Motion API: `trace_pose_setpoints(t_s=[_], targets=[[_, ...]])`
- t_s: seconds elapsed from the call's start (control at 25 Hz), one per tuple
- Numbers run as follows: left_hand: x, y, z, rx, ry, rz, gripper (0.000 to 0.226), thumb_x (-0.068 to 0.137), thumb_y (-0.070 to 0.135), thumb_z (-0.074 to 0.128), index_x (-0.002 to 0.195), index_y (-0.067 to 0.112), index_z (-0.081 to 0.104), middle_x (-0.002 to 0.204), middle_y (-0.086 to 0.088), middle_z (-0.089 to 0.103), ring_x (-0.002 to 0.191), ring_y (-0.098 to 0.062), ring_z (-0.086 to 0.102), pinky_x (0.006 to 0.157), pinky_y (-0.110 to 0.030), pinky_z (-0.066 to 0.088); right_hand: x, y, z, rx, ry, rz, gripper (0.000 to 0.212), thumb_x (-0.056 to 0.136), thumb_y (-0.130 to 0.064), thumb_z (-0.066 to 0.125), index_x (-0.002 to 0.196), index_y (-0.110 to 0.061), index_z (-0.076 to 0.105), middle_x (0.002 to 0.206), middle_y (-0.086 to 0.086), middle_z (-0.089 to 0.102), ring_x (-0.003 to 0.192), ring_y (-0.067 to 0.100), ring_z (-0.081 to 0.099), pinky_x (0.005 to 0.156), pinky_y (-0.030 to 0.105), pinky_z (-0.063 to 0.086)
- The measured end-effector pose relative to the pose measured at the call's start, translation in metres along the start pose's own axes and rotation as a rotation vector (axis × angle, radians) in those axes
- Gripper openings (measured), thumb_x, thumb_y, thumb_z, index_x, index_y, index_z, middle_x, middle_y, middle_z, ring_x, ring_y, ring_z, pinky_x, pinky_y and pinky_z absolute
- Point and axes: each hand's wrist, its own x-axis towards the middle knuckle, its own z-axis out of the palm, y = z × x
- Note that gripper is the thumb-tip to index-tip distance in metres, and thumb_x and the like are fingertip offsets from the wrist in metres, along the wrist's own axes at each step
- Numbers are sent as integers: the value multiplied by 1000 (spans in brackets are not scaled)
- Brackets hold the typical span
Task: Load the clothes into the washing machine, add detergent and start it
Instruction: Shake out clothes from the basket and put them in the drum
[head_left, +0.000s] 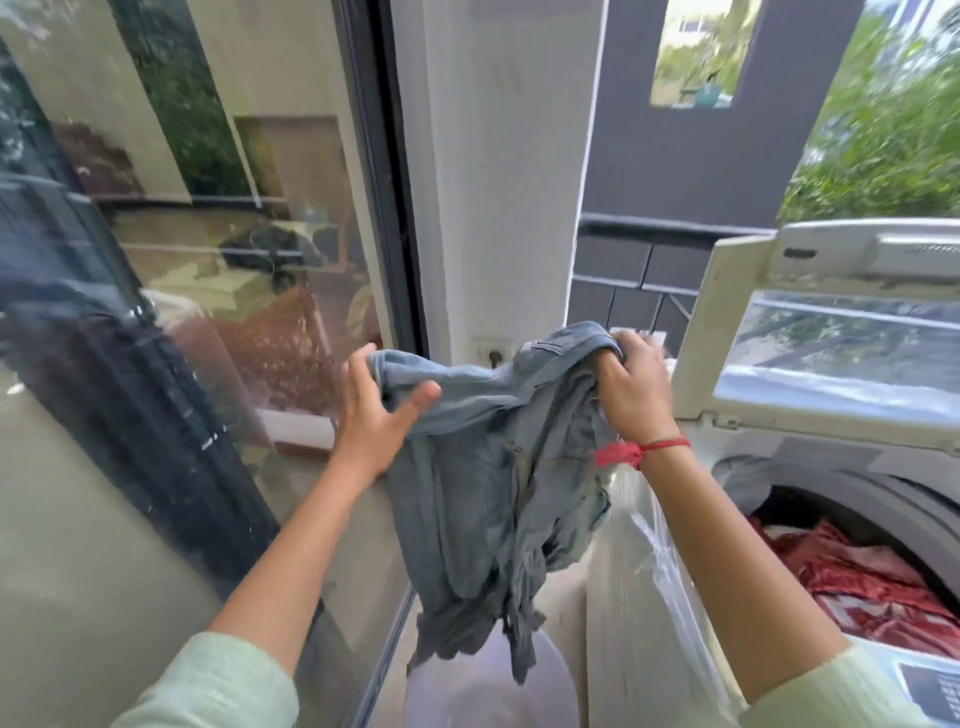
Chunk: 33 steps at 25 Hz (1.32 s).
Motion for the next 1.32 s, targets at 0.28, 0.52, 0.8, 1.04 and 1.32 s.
trace_pose_setpoints(t_s=[0.28, 0.52, 0.8, 1.04, 1.32], targets=[[59, 93, 20, -165, 162, 354, 57, 75, 45, 70, 99, 3, 41, 79, 1, 57, 72, -25, 58, 61, -47, 49, 68, -63, -71, 69, 283, -203, 5, 77, -16, 53, 74, -19, 55, 68, -7, 52, 69, 13, 48, 63, 26, 37], [83, 197, 64, -273, 158, 613, 45, 82, 35, 70, 97, 19, 30, 74, 12, 49, 63, -14, 53, 52, -29, 41, 77, -60, -184, 125, 668, -231, 14, 73, -18, 55, 62, -26, 52, 59, -11, 46, 53, -3, 38, 53, 17, 32], [63, 272, 242, -155, -173, 659, 43, 84, 32, 66, 105, 10, 36, 83, -8, 58, 75, -38, 61, 52, -32, 32, 66, 73, -318, -304, 769, 60, 12, 75, -25, 54, 67, -16, 56, 59, 3, 47, 63, 18, 45, 57, 31, 32], [19, 245, 397, 140, -517, 591, 48, 87, 33, 61, 117, 5, 35, 102, -18, 59, 88, -40, 59, 61, -36, 38, 46, 220, -365, -515, 565, 309, 12, 78, -16, 60, 87, -9, 64, 84, 19, 68, 81, 36, 62, 64, 33, 40], [-26, 181, 438, 551, -1115, 389, 65, 83, 48, 60, 138, 26, 35, 141, -2, 34, 130, -23, 36, 106, -44, 32, 42, 319, -331, -818, -379, 629, 63, 73, -43, 67, 125, -15, 47, 123, 15, 56, 108, 33, 57, 87, 38, 49]])
